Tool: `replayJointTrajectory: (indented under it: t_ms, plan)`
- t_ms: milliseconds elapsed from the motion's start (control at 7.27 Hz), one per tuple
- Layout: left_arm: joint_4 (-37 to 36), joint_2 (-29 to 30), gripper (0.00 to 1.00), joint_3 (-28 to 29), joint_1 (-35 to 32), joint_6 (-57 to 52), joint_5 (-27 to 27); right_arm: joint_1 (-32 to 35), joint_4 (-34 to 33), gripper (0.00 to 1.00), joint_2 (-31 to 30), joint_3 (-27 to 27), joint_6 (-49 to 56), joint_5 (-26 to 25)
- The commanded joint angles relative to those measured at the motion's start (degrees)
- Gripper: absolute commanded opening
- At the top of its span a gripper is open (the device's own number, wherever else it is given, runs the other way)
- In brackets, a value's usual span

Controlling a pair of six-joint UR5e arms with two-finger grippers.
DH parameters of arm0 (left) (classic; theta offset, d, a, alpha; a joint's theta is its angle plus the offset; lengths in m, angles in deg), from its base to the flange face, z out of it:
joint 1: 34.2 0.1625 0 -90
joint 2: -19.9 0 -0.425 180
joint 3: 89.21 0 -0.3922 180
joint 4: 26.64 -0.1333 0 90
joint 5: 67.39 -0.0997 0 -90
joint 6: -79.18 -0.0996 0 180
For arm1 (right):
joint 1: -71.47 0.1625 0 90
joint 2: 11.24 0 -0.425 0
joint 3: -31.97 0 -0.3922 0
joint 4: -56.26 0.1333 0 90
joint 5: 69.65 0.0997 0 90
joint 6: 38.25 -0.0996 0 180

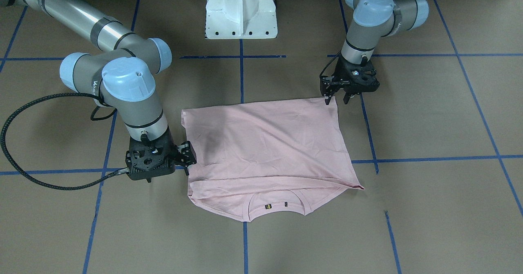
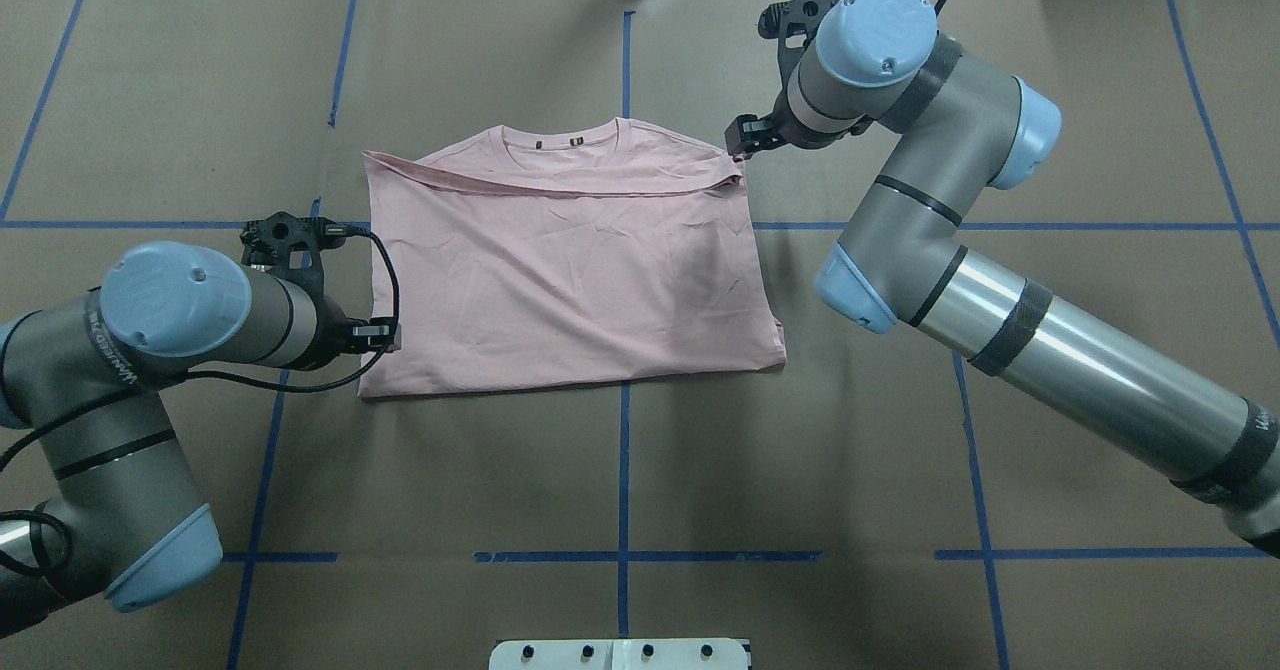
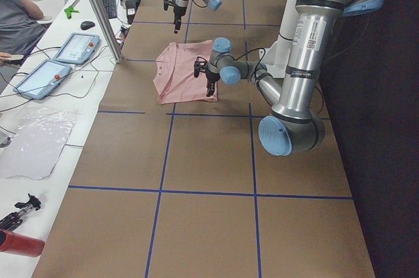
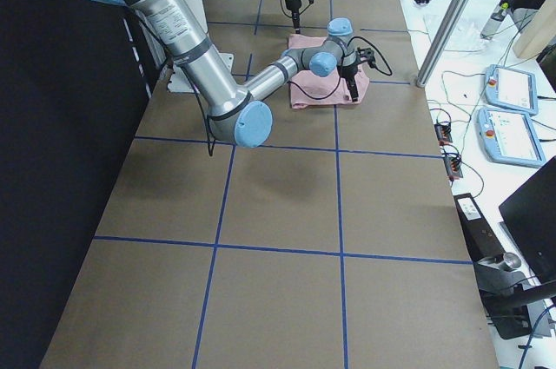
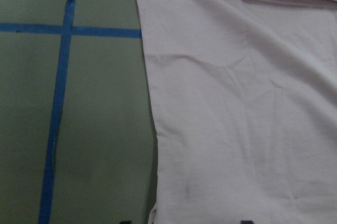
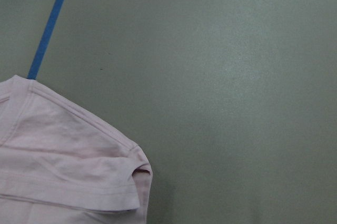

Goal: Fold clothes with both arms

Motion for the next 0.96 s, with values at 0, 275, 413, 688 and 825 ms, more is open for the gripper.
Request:
replayJointTrajectory:
  t_ms: [0,275,413,688,825]
  plan:
    - [1.49,0.31,0.66,2.91,0.59,0.06,-0.21,0.00,0.09,1.00,0.02,-0.05,-0.01,-0.08]
    - [3.52,0.40,0.61,3.80,1.73,-0.12,-0.12,0.00,0.09,1.00,-0.15,0.03,-0.01,-0.17]
    - [3.61,0.40,0.46,3.63,1.99,-0.03,-0.12,0.00,0.09,1.00,-0.07,0.03,-0.01,-0.17]
    - [3.61,0.57,0.36,3.37,2.43,-0.11,-0.03,0.00,0.09,1.00,-0.15,-0.05,-0.01,-0.17]
    - [3.61,0.57,0.23,2.76,2.61,-0.11,0.23,0.00,0.09,1.00,-0.07,-0.05,-0.01,-0.17]
